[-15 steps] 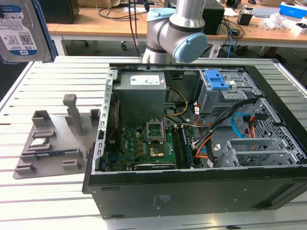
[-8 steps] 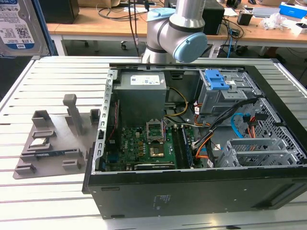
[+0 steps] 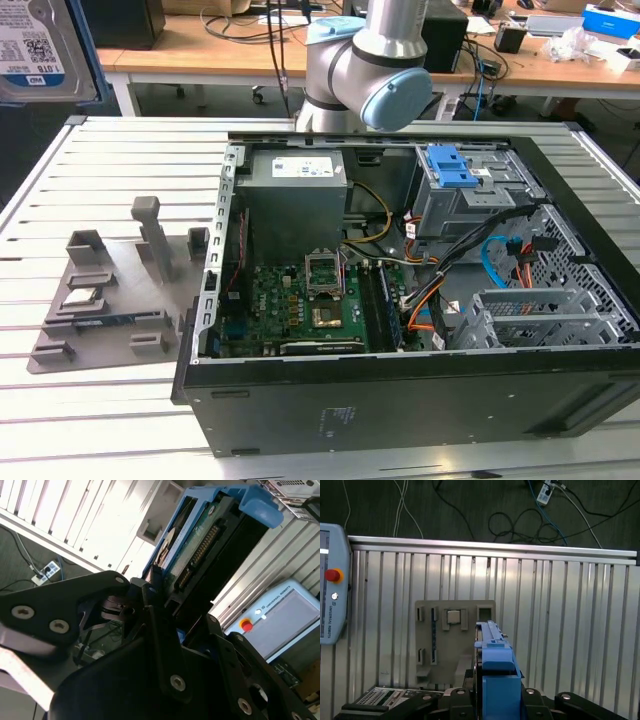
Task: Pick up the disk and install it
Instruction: 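Pick up the disk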
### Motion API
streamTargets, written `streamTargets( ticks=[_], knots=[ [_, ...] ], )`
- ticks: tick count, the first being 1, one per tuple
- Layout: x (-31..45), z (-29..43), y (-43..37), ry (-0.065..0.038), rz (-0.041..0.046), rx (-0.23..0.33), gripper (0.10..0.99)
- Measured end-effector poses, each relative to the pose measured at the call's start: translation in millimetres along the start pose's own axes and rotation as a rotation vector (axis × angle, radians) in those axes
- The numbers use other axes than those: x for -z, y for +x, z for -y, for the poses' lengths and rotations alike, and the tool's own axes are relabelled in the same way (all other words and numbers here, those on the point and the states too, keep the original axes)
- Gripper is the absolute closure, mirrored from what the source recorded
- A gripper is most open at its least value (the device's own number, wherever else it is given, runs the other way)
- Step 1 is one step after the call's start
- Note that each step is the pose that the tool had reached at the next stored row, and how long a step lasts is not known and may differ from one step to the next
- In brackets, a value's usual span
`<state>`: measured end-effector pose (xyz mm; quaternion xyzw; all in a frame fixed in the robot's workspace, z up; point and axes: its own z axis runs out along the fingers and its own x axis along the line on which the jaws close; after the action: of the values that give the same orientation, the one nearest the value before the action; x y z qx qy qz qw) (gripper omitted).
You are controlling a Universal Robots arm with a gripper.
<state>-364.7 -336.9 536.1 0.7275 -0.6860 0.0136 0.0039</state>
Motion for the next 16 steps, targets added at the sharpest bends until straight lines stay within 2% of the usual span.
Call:
streamTargets(
  ticks=[5,16],
  knots=[
    [16.7,0.2,0.4,0.000,0.0000,0.000,0.722],
    [38.8,0.5,1.0,0.000,0.0000,0.000,0.722]
  ],
)
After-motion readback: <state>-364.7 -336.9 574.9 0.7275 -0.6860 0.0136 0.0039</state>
